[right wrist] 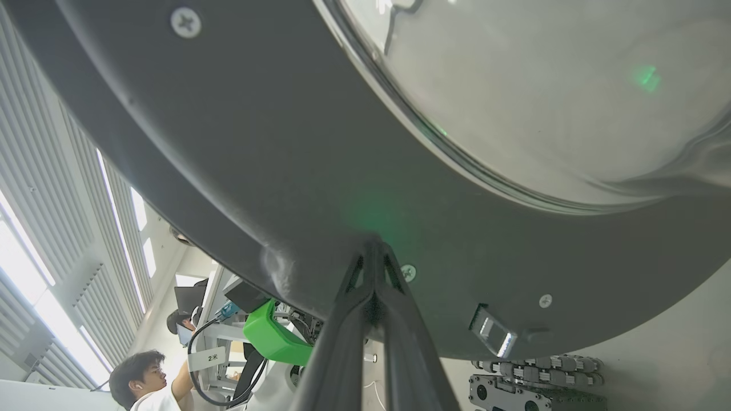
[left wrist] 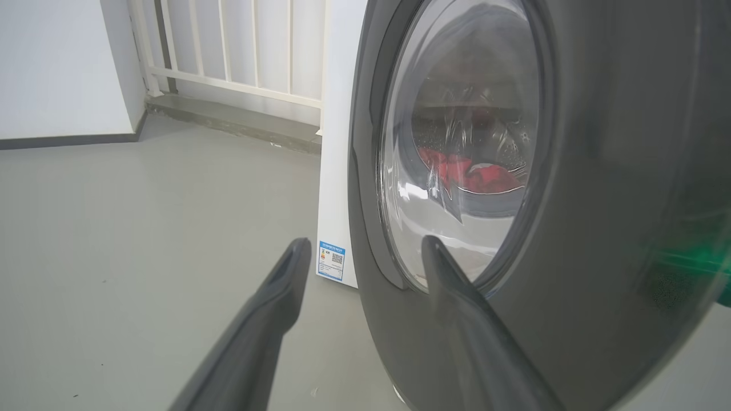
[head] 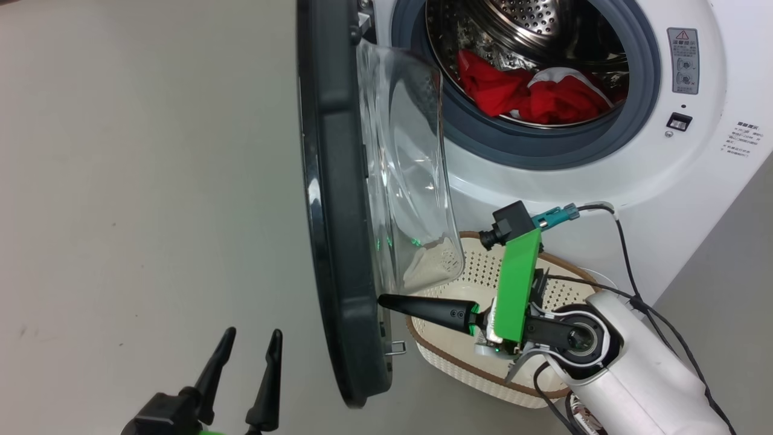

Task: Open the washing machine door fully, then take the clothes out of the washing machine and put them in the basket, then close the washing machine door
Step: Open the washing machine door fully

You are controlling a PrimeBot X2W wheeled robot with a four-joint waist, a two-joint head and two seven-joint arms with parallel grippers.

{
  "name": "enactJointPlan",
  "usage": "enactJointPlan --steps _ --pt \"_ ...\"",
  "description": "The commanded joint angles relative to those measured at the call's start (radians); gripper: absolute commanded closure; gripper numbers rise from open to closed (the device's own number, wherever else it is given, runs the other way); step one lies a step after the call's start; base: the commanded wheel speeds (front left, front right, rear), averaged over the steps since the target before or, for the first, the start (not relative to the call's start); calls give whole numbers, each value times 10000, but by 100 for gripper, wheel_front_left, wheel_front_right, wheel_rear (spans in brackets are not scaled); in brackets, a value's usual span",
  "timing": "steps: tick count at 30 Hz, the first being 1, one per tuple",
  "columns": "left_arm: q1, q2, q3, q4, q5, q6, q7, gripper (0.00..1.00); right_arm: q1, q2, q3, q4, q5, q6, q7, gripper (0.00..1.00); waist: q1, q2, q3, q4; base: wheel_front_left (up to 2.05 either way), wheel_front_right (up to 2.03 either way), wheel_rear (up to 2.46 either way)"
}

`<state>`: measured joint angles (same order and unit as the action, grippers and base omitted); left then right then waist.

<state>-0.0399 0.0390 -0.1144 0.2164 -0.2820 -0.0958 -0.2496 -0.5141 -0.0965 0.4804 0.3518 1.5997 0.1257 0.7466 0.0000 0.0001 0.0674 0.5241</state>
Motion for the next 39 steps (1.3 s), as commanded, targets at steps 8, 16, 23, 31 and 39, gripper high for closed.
enactJointPlan --steps 8,16,23,31,39 --pt "-42 112 370 -274 -72 79 -122 0 -324 332 212 -287 -260 50 -426 33 0 -1 -32 -35 0 0 0" --pt "-186 112 145 25 -14 -28 -122 0 368 -117 -109 -485 -646 50 -1457 0 0 -1 -182 -157 0 0 0" --pt "-281 112 235 199 82 -117 -122 0 1115 -676 -274 -429 -879 50 -2273 0 0 -1 -218 -460 0 0 0" --pt "-273 112 434 324 75 -177 -122 0 1905 -1312 -202 -262 -1177 50 -3220 0 0 -1 -258 -782 0 0 0" --pt "-212 112 603 400 96 -215 -122 0 2426 -1759 -33 -157 -1491 50 -4393 0 0 -1 -291 -1025 0 0 0"
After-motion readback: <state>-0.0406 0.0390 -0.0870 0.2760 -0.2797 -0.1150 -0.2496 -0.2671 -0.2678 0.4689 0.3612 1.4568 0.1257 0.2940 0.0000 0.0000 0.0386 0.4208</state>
